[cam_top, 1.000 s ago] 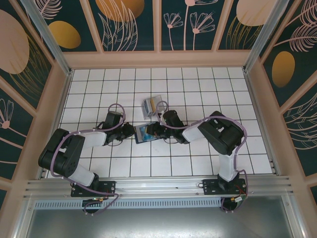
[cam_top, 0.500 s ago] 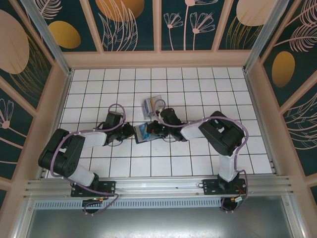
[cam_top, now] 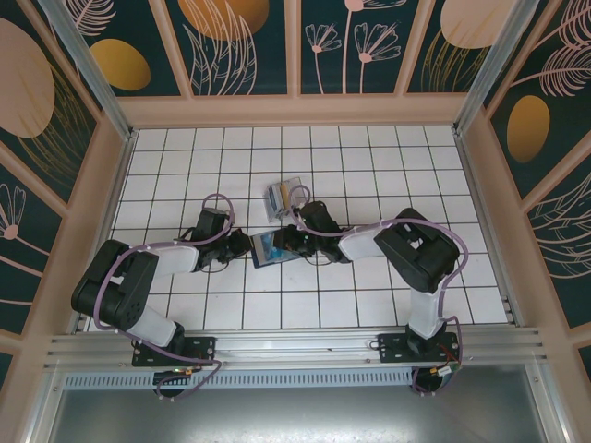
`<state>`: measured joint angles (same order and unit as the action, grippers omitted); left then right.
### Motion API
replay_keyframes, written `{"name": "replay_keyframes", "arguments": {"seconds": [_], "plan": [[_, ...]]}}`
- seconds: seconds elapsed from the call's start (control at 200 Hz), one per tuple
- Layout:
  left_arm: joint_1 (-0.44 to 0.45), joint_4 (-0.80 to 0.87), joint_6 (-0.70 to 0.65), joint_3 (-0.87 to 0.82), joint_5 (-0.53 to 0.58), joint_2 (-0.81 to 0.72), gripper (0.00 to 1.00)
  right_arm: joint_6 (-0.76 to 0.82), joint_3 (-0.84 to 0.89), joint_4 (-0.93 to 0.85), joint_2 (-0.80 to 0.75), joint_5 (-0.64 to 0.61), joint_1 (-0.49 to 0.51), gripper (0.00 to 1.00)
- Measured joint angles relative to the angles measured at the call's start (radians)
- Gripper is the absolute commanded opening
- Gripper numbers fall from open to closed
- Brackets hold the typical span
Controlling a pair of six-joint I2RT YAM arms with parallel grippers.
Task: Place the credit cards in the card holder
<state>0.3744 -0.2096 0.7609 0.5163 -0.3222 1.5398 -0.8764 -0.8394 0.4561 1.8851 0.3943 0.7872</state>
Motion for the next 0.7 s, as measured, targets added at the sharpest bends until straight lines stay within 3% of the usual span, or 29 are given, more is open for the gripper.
{"name": "replay_keyframes", "arguments": {"seconds": [0.105,0.25,0.405,0.701], "plan": [[0.000,0.000,0.000,0.000,-0.005,0.000,0.11,0.005,0.006,-0.005,-0.007,-0.001,0.000,0.26],[0.000,0.000,0.000,0.000,-0.010,0.000,0.11,0.005,0.023,-0.005,-0.013,0.000,-0.001,0.10],[0.000,0.000,0.000,0.000,-0.011,0.000,0.10,-0.002,0.025,0.023,-0.015,0.019,-0.002,0.03],[0.000,-0.004,0.000,-0.003,-0.011,0.000,0.09,-0.030,0.025,0.072,-0.002,0.043,-0.002,0.00]]}}
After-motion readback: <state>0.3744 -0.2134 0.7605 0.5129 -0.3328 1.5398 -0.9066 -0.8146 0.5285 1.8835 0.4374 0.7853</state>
